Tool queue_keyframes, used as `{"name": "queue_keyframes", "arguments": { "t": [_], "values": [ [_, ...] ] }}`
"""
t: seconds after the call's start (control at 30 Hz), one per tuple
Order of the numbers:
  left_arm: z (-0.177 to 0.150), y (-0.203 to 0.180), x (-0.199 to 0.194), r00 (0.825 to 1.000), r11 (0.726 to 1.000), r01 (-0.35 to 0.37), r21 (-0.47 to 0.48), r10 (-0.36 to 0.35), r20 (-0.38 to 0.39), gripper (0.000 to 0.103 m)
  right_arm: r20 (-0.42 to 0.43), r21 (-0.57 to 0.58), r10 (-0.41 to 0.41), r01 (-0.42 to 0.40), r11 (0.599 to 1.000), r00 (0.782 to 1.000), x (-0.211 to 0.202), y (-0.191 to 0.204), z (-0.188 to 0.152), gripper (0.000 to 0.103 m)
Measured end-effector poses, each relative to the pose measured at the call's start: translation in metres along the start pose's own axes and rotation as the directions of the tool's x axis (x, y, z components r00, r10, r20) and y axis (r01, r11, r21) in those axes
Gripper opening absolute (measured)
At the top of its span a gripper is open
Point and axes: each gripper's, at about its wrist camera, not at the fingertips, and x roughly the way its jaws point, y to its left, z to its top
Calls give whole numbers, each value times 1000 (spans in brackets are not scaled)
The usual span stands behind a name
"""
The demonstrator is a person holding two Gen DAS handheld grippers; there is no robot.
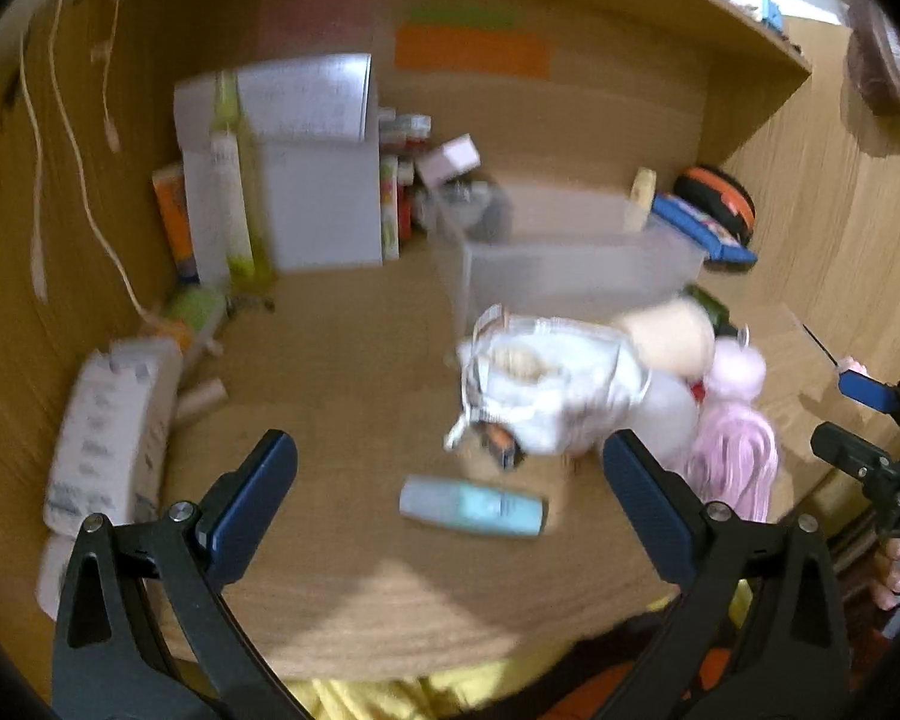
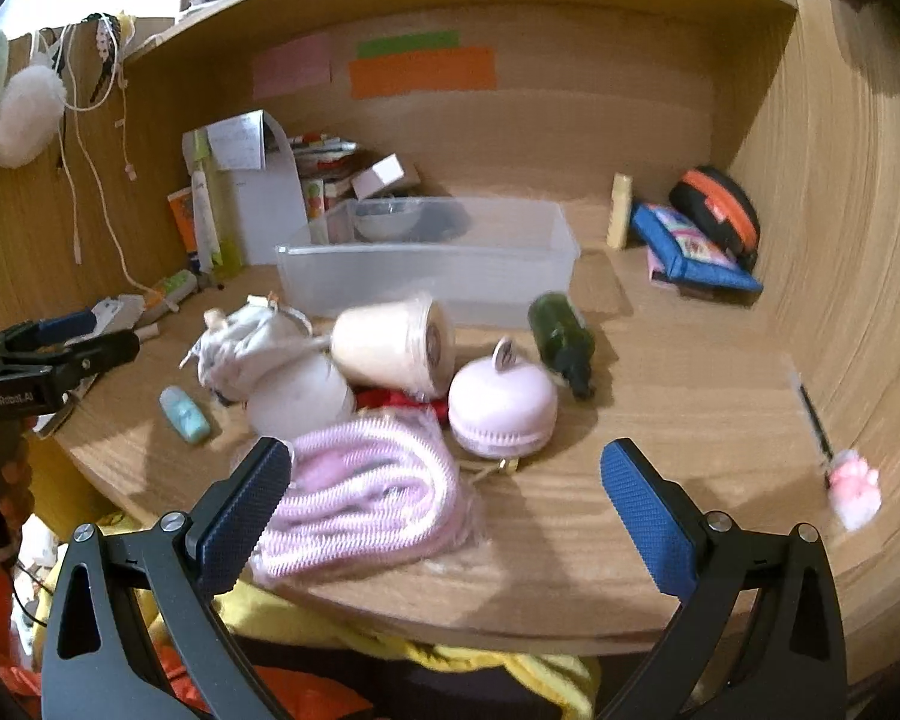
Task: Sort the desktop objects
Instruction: 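Grasp the light-blue tube with the left tool while the right tool grasps the pink rope bag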
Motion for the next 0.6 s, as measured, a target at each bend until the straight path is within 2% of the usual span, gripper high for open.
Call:
{"name": "queue_keyframes", "arguments": {
  "t": [0.23, 0.43, 0.6],
  "values": [
    [-20, 4, 25, 995, 999, 31, -27, -34, -90, 103, -79, -13, 46, -47, 999, 996, 18, 14, -14, 103],
    [-30, 2, 39, 991, 999, 38, -17, -40, -125, 103, -118, -63, 109, -117, 991, 987, 30, 35, -21, 103],
    [-32, -1, 51, 988, 999, 39, -17, -41, -148, 103, -144, -124, 115, -133, 983, 983, 36, 52, -26, 103]
  ]
}}
